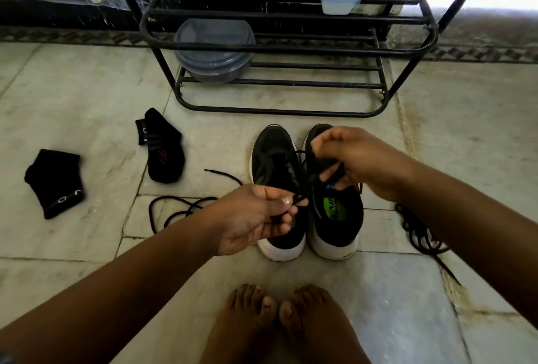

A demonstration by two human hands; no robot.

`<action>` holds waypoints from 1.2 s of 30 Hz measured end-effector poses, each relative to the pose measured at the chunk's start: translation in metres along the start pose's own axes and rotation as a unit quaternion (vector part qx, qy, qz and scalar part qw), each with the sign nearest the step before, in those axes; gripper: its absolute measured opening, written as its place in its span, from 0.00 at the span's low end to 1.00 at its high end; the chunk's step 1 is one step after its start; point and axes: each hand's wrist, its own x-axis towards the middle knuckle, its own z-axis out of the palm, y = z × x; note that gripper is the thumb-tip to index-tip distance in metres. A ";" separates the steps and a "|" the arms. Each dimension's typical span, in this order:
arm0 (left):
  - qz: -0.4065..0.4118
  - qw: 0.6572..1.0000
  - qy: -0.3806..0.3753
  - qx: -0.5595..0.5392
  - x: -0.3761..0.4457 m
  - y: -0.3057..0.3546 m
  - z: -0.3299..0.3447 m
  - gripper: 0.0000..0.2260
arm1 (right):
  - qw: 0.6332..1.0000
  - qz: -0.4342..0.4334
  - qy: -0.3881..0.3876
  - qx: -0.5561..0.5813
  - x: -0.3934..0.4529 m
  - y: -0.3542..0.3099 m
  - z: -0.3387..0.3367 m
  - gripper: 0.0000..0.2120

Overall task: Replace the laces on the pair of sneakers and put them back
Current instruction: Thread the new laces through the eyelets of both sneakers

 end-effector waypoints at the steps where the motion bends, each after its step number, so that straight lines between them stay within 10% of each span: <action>1: 0.026 0.999 0.019 0.042 0.001 0.000 -0.003 0.09 | 0.982 -0.018 -0.022 -0.188 -0.001 0.002 -0.006 0.09; 4: 0.103 0.982 0.068 0.142 0.002 0.001 -0.010 0.06 | 0.896 -0.098 -0.001 -0.433 -0.004 0.003 -0.009 0.18; 12: 0.154 0.973 0.083 0.150 0.002 0.004 -0.011 0.03 | 0.966 -0.134 -0.143 -0.171 -0.003 0.017 0.012 0.06; 23: 0.167 0.957 0.063 0.228 0.003 0.001 -0.013 0.05 | 0.980 0.035 -0.196 0.002 -0.004 0.028 0.018 0.12; 36: 0.174 0.977 0.118 0.023 0.010 -0.041 -0.004 0.08 | 0.992 0.036 -0.081 0.088 0.000 0.032 0.024 0.09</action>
